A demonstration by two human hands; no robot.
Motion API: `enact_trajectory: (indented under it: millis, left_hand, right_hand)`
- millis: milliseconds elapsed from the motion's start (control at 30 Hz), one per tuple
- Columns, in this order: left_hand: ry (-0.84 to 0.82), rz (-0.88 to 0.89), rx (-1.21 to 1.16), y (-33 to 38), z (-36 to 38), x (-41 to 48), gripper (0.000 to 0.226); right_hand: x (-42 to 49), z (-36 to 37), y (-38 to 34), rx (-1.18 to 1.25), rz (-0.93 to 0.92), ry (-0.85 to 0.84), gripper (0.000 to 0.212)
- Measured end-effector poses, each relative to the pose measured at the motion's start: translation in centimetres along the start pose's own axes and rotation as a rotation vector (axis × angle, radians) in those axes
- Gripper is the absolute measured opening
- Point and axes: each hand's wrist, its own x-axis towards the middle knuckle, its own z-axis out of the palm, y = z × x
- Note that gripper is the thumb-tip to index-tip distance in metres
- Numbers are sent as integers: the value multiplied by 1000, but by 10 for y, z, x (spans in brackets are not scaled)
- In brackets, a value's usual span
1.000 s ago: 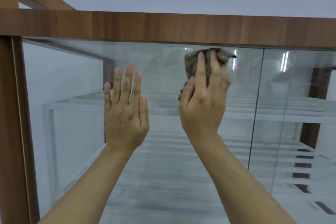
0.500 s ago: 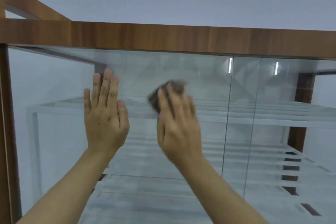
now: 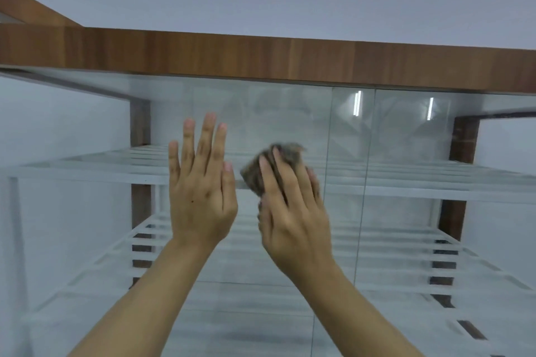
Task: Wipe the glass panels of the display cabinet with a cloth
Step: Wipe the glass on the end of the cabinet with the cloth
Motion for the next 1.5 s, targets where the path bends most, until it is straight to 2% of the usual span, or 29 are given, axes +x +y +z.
enact_trajectory:
  millis: [33,100,267,333,433,467,533,667,733,833,867,967,1133,1200,1300,1367,1433,1500]
  left_hand:
    - [-1,6,10,0,1,0,54]
    - [9,-3,36,2,2,0,56]
    - [11,9,52,-1,3,0,56]
    - [13,14,55,-2,3,-1,56]
    - [17,18,59,-2,3,-1,56]
    - [18,20,57,-1,4,-1,56]
    - [26,13,62,0,4,-2,56]
    - [25,20,60,0,5,-1,55]
    - [24,24,55,-1,4,-1,55]
    - [28,29,47,-2,3,-2,55]
    - [26,30,45,-2,3,-2,55]
    - [25,10,57,2,4,-2,55]
    - [16,9,52,1,3,-2,54]
    - [27,16,39,1,3,-2,54]
    - [1,-5,36,-2,1,-21,55]
    - [-31,3,45,-6,-1,-43,55]
    - [-44,12,54,-9,-2,-57,55]
    - [-42,4,44,-8,-2,-60,55]
  right_hand:
    - [-15,-7,11,-18,-14,-11,48]
    - [-12,-17,34,-36,72,54,47]
    - [76,-12,37,-1,355,278,45]
    - [63,-4,19,37,272,214,47]
    - [1,-7,16,11,3,12,50]
    - [-11,-12,25,-1,-7,6,50]
    - [-7,-19,46,-15,105,90,47]
    - [61,-17,50,-18,352,267,45]
    - [61,-11,33,22,301,229,46]
    - [1,-10,23,13,6,19,48]
    - [-17,-14,28,-2,-40,-14,48]
    - [-16,-22,48,-28,47,68,47]
    - [73,-9,35,-8,321,265,44]
    - [51,-4,27,25,249,237,45]
    - [-56,-5,15,0,87,46,46]
    - [-108,-14,14,-28,72,-34,46]
    - [-100,-14,25,-50,88,-11,45]
    - [-48,-14,32,-39,159,104,43]
